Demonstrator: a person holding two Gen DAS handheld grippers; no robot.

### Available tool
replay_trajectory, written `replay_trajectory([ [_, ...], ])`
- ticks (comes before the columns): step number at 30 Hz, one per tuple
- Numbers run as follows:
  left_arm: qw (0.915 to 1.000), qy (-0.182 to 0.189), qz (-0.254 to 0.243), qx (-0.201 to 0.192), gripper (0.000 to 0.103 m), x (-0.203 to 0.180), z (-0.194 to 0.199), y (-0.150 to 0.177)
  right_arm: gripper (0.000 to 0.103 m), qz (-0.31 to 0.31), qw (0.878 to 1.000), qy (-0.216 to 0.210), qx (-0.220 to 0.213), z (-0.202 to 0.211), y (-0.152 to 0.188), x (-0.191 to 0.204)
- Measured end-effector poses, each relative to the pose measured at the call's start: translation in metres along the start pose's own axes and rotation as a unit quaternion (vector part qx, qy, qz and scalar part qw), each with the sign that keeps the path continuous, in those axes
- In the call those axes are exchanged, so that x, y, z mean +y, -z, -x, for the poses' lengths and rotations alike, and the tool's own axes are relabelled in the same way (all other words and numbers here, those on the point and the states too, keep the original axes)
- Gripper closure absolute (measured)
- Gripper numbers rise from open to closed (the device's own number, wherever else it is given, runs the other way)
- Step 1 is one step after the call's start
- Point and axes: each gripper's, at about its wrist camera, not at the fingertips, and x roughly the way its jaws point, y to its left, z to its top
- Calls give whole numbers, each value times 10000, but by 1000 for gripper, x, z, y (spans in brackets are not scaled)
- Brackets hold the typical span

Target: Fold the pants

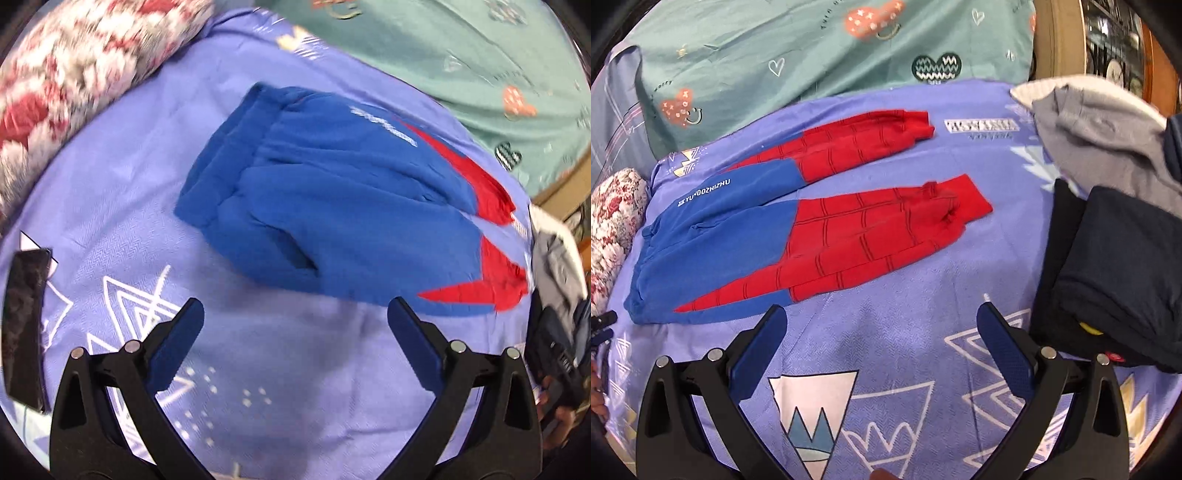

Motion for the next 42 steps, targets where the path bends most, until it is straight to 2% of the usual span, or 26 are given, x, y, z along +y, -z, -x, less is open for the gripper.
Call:
replay_trajectory([
  [3,9995,74,283,94,5,18,-17,-15,1,27,9999,95,64,-9,-3,0],
  [5,9990,32,393,200,12,25,-31,-28,1,127,9996,239,68,-14,-5,2],
  [6,9983,-61,502,295,14,30,-40,-36,1,167,9994,297,84,-16,-7,2],
  [9,9955,-19,784,526,19,41,-60,-48,1,168,9992,346,100,-19,-12,-1],
  [12,9958,-99,749,515,22,42,-69,-59,1,107,9993,345,97,-21,-16,-5],
  [13,9962,-205,693,489,34,40,-71,-62,1,103,9993,352,62,-21,-18,-6],
  [14,9961,-339,656,474,82,39,-71,-64,1,116,9992,373,44,-21,-19,-7],
  [15,9958,-241,674,568,95,39,-74,-65,1,160,9990,421,39,-21,-21,-7],
  [17,9957,-156,771,498,95,39,-72,-64,1,243,9983,535,54,-24,-26,-12],
  [19,9974,-225,598,346,95,32,-65,-62,1,178,9980,594,156,-28,-35,-24],
  [21,9978,-171,575,283,95,29,-60,-59,1,-40,9975,632,315,-35,-46,-41],
  [23,9979,-107,596,229,95,28,-54,-56,1,-273,9953,854,363,-42,-57,-57],
  [25,9981,-5,581,185,95,26,-52,-54,4,-503,9948,731,492,-53,-68,-71],
  [27,9982,23,572,183,95,25,-53,-52,11,-729,9940,448,677,-71,-77,-76],
  [29,9977,49,637,225,95,25,-55,-52,28,-854,9907,238,1032,-96,-82,-74],
  [30,9974,72,681,236,95,26,-56,-51,30,-926,9885,138,1185,-108,-83,-71],
  [32,9969,114,743,250,95,28,-57,-52,34,-791,9905,332,1076,-113,-88,-61],
  [36,9962,146,817,250,95,31,-56,-53,58,-764,9922,212,964,-119,-94,-52],
  [37,9960,149,848,242,95,33,-55,-54,73,-822,9918,116,974,-120,-96,-55],
  [38,9957,152,878,235,95,34,-54,-54,82,-896,9912,17,978,-119,-96,-58],
  [40,9952,149,945,180,95,36,-49,-56,87,-954,9917,-134,847,-105,-98,-64],
  [42,9953,150,961,24,95,36,-39,-57,87,-798,9948,-237,592,-82,-102,-66],
])
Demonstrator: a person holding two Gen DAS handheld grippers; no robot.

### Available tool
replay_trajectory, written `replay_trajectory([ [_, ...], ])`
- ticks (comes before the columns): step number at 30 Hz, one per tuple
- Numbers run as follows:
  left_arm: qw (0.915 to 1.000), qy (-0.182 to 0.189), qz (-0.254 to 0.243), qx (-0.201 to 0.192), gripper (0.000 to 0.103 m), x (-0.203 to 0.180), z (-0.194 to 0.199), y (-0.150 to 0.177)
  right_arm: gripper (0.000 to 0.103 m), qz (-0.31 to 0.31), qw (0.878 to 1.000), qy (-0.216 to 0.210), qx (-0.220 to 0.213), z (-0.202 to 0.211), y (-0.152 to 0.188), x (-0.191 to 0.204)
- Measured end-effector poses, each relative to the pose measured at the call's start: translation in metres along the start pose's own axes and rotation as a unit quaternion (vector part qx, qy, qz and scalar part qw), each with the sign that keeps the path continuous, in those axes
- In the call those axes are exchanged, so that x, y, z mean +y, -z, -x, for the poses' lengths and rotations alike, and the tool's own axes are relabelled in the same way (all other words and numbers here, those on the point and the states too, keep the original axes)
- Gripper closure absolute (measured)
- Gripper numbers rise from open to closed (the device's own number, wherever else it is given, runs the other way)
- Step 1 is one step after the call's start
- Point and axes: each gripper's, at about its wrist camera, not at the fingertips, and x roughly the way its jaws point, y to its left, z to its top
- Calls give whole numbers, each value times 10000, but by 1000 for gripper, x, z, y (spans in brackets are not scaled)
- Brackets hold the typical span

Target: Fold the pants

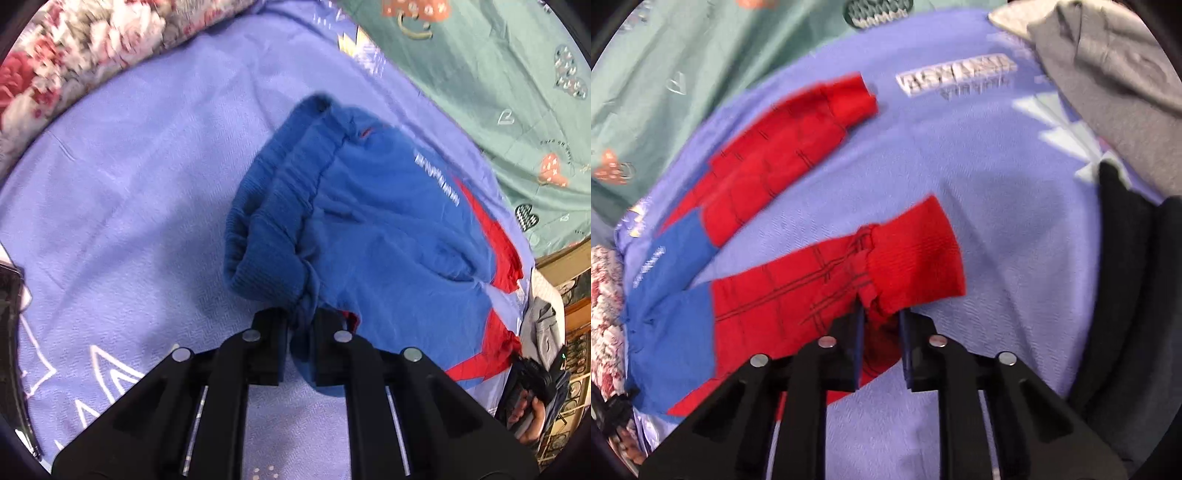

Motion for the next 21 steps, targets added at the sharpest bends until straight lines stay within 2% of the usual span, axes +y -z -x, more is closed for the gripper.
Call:
replay_trajectory([
  [1,10000,-9,-25,-88,95,-1,7,0,87,64,9999,-88,-130,19,1,-2],
  [5,9997,-190,-73,-136,95,-4,25,13,87,45,9998,-124,-153,63,13,-20],
  [10,9994,-151,-289,-99,95,-2,51,47,87,-137,9996,-105,235,70,45,-56],
  [13,9987,-322,-353,194,93,7,40,64,87,-129,9974,118,704,52,73,-72],
  [14,9981,-409,-354,292,83,10,34,66,85,-90,9965,206,810,44,77,-75],
  [15,9964,-663,-320,424,77,15,27,69,84,95,9967,270,759,43,79,-73],
  [17,9945,-915,-219,462,46,24,26,68,72,381,9960,550,590,52,77,-61],
  [19,9952,-949,-84,234,36,32,41,63,66,610,9950,744,284,66,71,-50],
  [21,9950,-989,-82,-84,31,35,61,56,51,817,9891,1209,-182,79,64,-43],
])
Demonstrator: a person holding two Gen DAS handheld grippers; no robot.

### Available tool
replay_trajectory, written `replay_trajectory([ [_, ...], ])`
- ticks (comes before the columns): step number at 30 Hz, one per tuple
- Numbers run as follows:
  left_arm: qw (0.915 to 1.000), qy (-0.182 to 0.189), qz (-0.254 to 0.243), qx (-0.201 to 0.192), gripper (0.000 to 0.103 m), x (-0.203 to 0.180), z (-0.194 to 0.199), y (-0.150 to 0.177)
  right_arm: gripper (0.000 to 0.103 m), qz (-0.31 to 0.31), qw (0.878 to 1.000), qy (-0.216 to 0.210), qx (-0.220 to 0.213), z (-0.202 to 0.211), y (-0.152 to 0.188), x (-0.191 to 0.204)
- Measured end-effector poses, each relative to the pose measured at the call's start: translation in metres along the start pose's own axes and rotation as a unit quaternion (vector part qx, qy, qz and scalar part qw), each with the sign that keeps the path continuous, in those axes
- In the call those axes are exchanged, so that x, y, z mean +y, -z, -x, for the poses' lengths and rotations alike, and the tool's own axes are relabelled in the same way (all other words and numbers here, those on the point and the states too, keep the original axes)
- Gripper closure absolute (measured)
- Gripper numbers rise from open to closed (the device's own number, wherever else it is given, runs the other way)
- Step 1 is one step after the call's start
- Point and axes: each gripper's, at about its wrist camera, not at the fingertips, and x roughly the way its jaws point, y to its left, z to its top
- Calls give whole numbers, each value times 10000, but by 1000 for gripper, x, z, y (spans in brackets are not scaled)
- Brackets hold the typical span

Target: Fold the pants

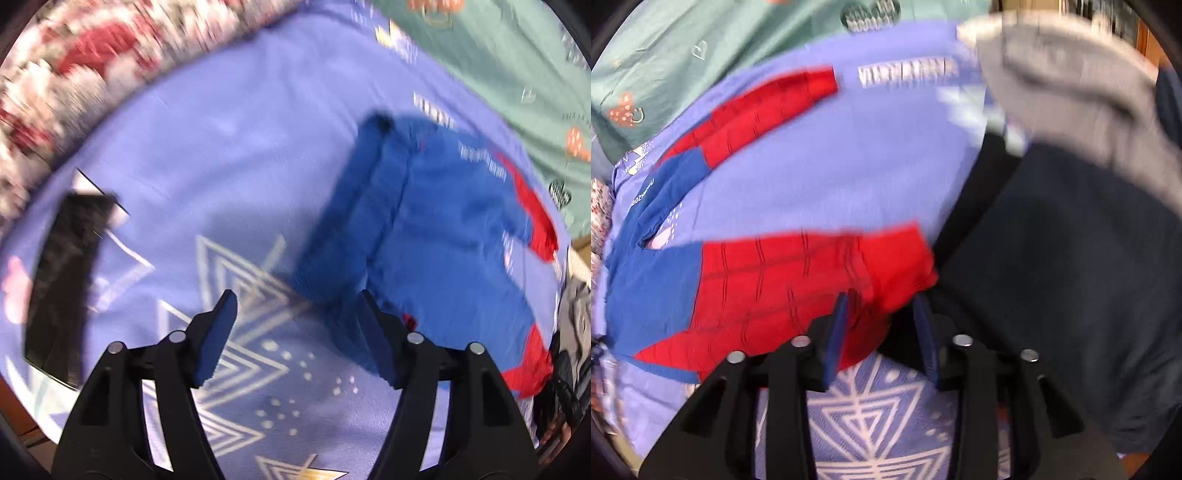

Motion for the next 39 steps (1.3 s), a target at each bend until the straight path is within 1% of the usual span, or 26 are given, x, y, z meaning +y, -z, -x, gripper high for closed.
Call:
replay_trajectory([
  [1,9999,-54,-3,-137,28,2,7,-3,40,48,9992,296,-275,8,-4,3],
  [2,9994,-116,-22,-316,26,2,15,-7,36,131,9965,571,-599,17,-10,8],
  [3,9988,-141,-64,-463,25,0,22,-11,36,192,9942,689,-807,22,-13,14],
  [4,9981,-82,-152,-595,23,-6,26,-15,36,207,9931,589,-992,27,-17,21],
  [5,9977,-8,-231,-643,22,-14,28,-18,36,193,9944,276,-1000,27,-17,25],
  [7,9969,171,-424,-642,18,-31,21,-20,36,304,9956,-583,-673,16,-15,40],
  [8,9966,199,-512,-608,18,-39,14,-20,36,456,9939,-948,-342,3,-11,52],
  [10,9955,131,-845,-409,18,-58,-8,-19,36,615,9899,-1265,191,-23,1,66],
  [12,9941,-5,-1077,-106,18,-67,-33,-14,36,624,9879,-1278,616,-45,11,65],
  [13,9931,-102,-1171,47,18,-69,-46,-13,37,584,9888,-1108,809,-57,16,58],
  [14,9909,-368,-1281,186,16,-70,-60,-11,38,564,9895,-1032,839,-62,17,53],
  [15,9897,-480,-1314,298,14,-68,-68,-12,39,555,9896,-1074,779,-61,16,45],
  [16,9902,-474,-1283,286,11,-68,-68,-13,39,532,9892,-1103,809,-59,14,41],
  [18,9904,-414,-1266,374,12,-69,-62,-24,38,566,9903,-1061,695,-48,4,40],
  [20,9896,-448,-1365,66,13,-76,-47,-39,36,663,9911,-1094,369,-33,-16,43],
  [21,9880,-456,-1459,-216,13,-83,-36,-50,35,612,9912,-1148,266,-29,-21,41],
  [23,9856,-419,-1562,-496,13,-94,-23,-66,23,336,9927,-1161,27,-34,-50,41],
  [25,9835,-431,-1592,-746,13,-106,-18,-88,22,102,9947,-1013,-160,-50,-79,41],
  [27,9806,-528,-1638,-941,13,-121,-24,-109,22,-195,9964,-820,-116,-81,-113,44],
  [30,9760,-879,-1754,-947,13,-143,-43,-127,22,-385,9948,-946,-59,-114,-149,58],
  [33,9751,-933,-1840,-811,13,-152,-68,-134,23,-478,9937,-1014,-64,-143,-174,73],
  [34,9748,-925,-1864,-804,13,-152,-70,-132,23,-509,9935,-1017,-38,-148,-176,75],
  [36,9735,-949,-1911,-817,13,-154,-77,-132,27,-651,9925,-1033,70,-166,-187,81],
  [37,9733,-948,-1928,-807,13,-154,-81,-131,35,-732,9910,-1113,147,-176,-192,83],
  [38,9736,-936,-1928,-785,13,-153,-85,-130,45,-792,9904,-1117,204,-184,-195,84],
  [39,9741,-937,-1915,-757,13,-152,-88,-130,49,-831,9901,-1110,221,-186,-196,87],
])
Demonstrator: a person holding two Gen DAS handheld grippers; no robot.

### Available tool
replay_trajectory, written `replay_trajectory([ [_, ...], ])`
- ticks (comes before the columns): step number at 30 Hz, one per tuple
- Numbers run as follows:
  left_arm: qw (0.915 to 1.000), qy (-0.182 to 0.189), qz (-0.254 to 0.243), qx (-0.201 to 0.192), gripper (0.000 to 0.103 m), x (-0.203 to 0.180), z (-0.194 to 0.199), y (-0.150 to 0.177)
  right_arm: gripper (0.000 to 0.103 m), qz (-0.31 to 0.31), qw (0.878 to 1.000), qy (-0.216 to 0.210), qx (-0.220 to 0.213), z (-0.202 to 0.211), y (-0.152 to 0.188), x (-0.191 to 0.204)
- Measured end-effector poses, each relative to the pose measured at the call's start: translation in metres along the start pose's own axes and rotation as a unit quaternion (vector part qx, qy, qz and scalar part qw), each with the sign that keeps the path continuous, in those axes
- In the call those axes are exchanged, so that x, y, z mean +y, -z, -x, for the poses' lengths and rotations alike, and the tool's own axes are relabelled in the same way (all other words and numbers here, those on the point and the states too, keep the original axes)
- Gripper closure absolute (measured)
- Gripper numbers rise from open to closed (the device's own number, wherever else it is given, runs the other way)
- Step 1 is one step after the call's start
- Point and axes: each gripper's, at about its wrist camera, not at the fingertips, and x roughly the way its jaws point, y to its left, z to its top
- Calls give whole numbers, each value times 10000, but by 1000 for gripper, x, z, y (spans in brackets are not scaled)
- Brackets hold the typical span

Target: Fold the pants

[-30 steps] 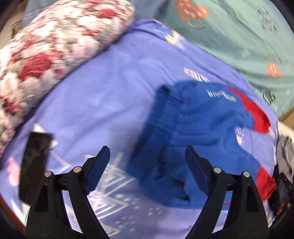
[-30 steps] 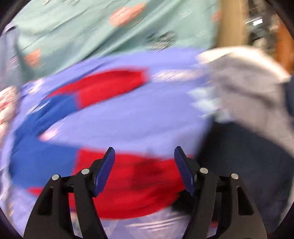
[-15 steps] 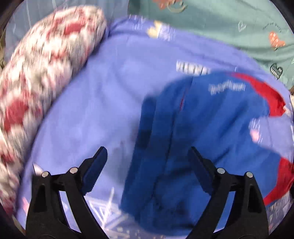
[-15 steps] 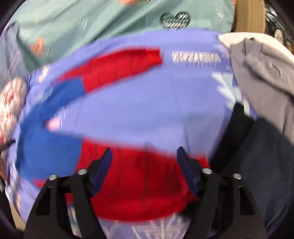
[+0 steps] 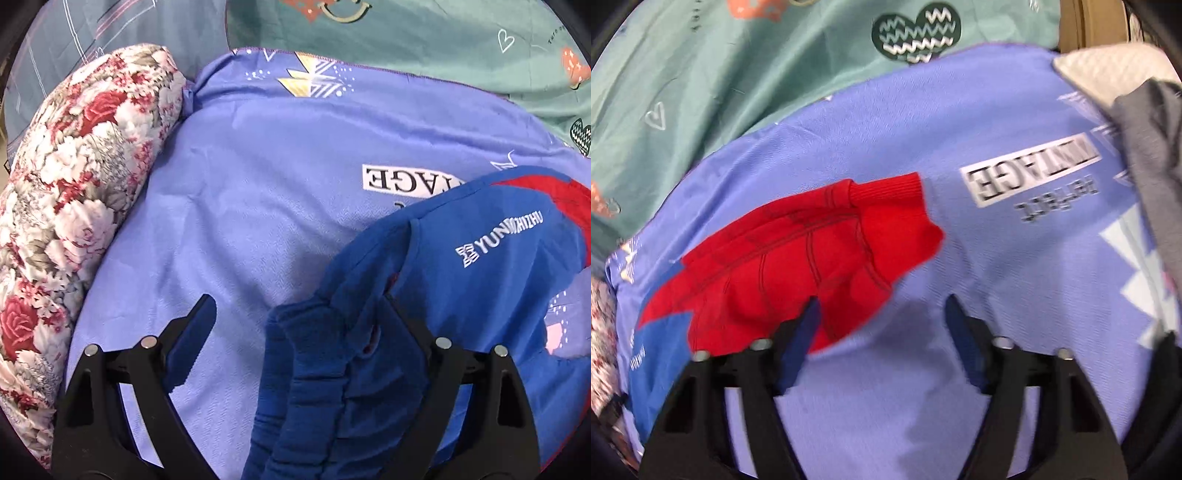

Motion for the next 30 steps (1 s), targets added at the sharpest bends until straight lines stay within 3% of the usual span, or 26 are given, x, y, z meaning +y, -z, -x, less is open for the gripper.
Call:
replay_trajectory([
  [4,9999,31,85,55,14,1,-9,3,88,9,10000,77,-28,-9,-7,9],
  [7,9999,-89,103,81,14,1,-13,4,92,157,9995,15,-275,12,-9,17],
  [10,9998,-125,95,107,14,2,-15,2,93,159,9963,-440,-715,69,-13,15],
  [13,9998,-136,32,142,14,1,-18,0,93,273,9924,-591,-1046,132,-7,4],
  [16,9998,-32,-38,175,14,-4,-20,-1,93,333,9942,-397,-945,150,6,-11],
  [18,9996,-78,-175,198,14,-11,-25,0,92,256,9983,12,-524,127,20,-33],
  [21,9994,-102,-232,247,14,-18,-33,1,88,475,9978,461,13,76,38,-52],
  [22,9994,-100,-211,251,14,-18,-33,1,77,614,9936,922,202,54,45,-56],
  [23,9994,-88,-194,266,14,-16,-33,0,59,674,9894,1248,313,44,49,-58],
  [24,9995,-63,-173,272,14,-14,-31,0,54,638,9881,1388,199,45,51,-59],
  [27,9996,-2,-225,160,14,-8,-17,-1,53,676,9832,1687,-167,64,50,-43],
  [30,9994,50,-328,-39,13,-1,1,-2,43,893,9640,2260,-1078,95,47,-19],
])
